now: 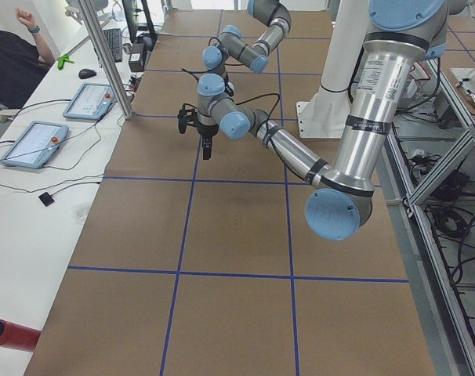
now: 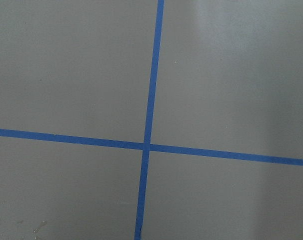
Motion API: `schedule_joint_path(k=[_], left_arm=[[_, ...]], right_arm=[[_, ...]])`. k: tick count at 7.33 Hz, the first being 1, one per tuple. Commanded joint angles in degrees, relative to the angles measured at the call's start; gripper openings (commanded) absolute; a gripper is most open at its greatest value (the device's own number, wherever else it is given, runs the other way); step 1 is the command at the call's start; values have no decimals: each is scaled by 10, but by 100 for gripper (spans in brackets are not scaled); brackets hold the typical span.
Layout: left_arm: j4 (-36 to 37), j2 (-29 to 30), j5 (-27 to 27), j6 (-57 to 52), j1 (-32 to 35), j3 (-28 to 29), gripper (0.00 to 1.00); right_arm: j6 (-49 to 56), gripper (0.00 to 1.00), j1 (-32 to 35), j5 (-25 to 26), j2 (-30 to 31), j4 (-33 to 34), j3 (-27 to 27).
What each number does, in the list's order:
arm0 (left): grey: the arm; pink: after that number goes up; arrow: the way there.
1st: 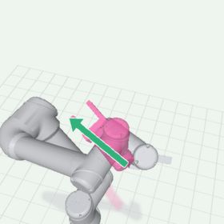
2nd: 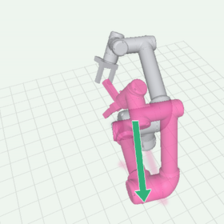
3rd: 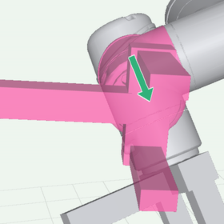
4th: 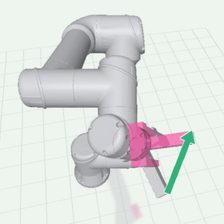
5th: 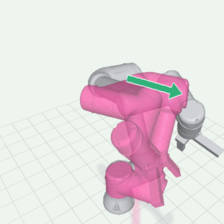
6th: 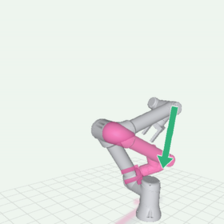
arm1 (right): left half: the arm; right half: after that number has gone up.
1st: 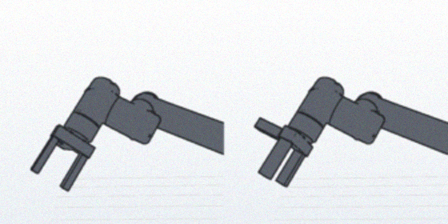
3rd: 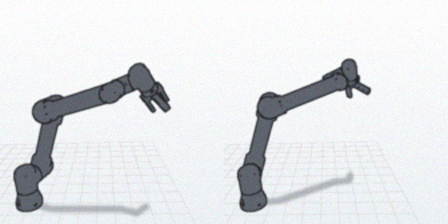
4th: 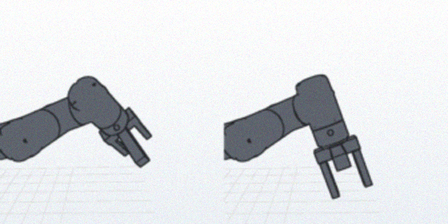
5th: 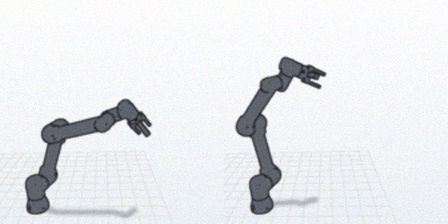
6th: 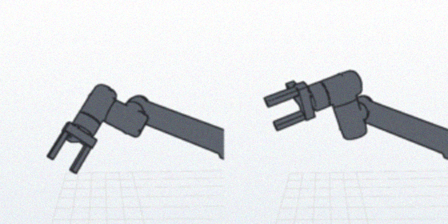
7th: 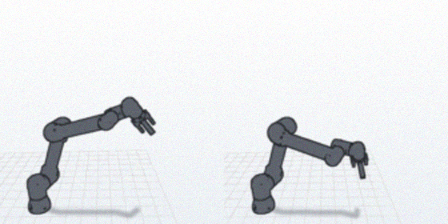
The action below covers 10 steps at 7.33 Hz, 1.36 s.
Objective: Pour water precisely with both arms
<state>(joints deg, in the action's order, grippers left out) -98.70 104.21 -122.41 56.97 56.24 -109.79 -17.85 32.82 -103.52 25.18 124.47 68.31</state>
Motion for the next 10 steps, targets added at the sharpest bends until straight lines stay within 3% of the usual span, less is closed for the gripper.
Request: schedule_joint_path(k=[1, 6, 9, 10], left_arm=[[0, -1, 0, 1, -1, -4, 100], [0, -2, -1, 1, -1, -3, 100], [0, -2, 0, 1, -2, 2, 100], [0, -1, -1, 1, -2, 2, 100]], right_arm=[[0, 0, -1, 8, -14, 24, -23], [4, 0, -5, 15, -29, 16, -20], [-1, 0, -3, 10, -2, -42, 37], [-3, 0, 1, -3, 33, -80, 91]])
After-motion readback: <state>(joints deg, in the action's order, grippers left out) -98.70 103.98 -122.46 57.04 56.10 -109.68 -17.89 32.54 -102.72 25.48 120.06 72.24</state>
